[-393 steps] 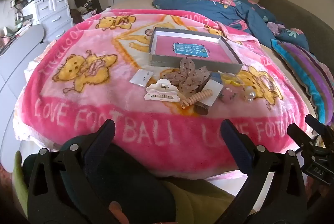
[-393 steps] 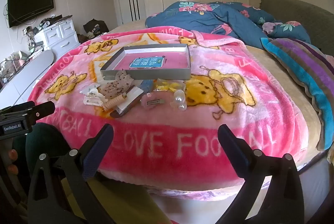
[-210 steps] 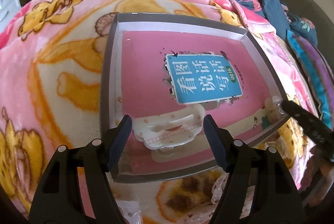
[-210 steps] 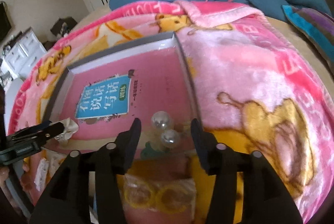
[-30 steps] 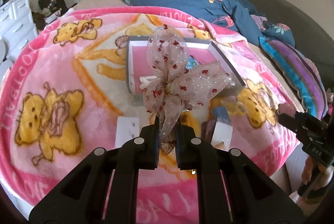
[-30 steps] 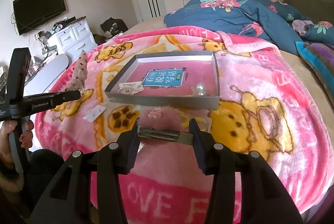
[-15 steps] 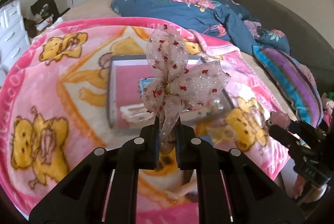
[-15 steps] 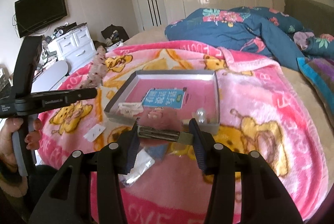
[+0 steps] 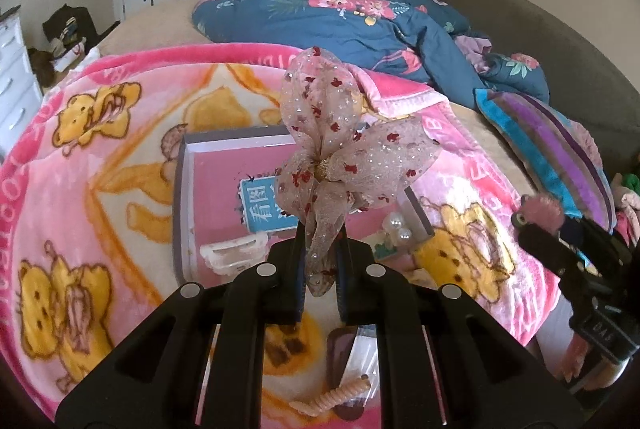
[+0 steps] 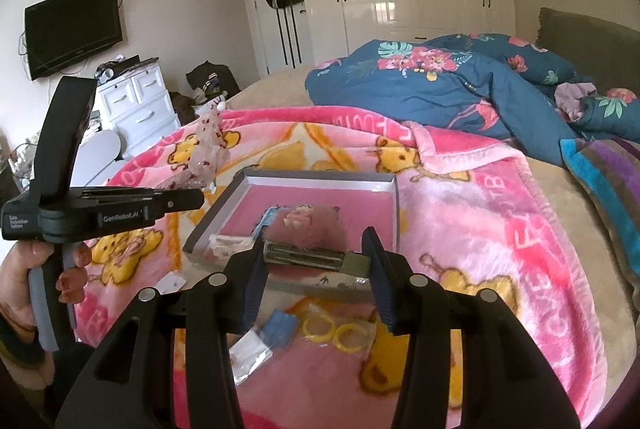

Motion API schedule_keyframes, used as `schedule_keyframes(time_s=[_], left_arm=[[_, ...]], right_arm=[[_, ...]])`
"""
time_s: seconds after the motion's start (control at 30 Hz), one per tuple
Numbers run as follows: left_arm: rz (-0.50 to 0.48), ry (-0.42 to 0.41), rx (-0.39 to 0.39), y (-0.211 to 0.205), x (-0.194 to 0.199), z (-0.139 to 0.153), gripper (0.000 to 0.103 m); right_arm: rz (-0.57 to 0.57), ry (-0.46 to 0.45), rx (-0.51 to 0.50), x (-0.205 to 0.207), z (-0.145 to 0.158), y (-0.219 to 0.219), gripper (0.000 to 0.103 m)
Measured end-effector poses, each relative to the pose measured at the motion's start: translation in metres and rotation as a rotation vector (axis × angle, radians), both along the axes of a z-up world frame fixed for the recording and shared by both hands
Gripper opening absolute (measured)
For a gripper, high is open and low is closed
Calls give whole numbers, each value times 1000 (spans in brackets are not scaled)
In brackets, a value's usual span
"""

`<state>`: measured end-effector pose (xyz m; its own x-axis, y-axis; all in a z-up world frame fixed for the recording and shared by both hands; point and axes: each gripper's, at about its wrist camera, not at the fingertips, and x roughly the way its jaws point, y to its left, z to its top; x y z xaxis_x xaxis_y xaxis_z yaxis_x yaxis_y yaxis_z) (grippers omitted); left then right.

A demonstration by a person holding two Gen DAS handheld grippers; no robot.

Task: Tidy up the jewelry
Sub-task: 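Carry the bow clip with the left tool while the right tool carries the barrette toward the box, then lower the bow clip into the box and open the left tool while the right tool releases the barrette there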

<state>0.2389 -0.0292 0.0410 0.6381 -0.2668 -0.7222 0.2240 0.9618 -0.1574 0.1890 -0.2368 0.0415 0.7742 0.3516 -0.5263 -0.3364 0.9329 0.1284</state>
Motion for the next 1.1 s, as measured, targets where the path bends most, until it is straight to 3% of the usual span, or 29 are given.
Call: schedule_keyframes(time_s=[0.3,0.5,0.97,1.1], left_arm=[[20,-33,6,-7,15,4,5],[38,-14,1,-10,28,-11,6],[3,125,-1,-19,63,-78,7],[4,173,30,-20,71,-100,7]], right_arm=[[-33,4,-11,28,3,-6,44],[-47,40,-6,51,-8,-8,44],[-56,151,-71,106,-59,-1,44],[-57,182,-82,122,-74,2,44]])
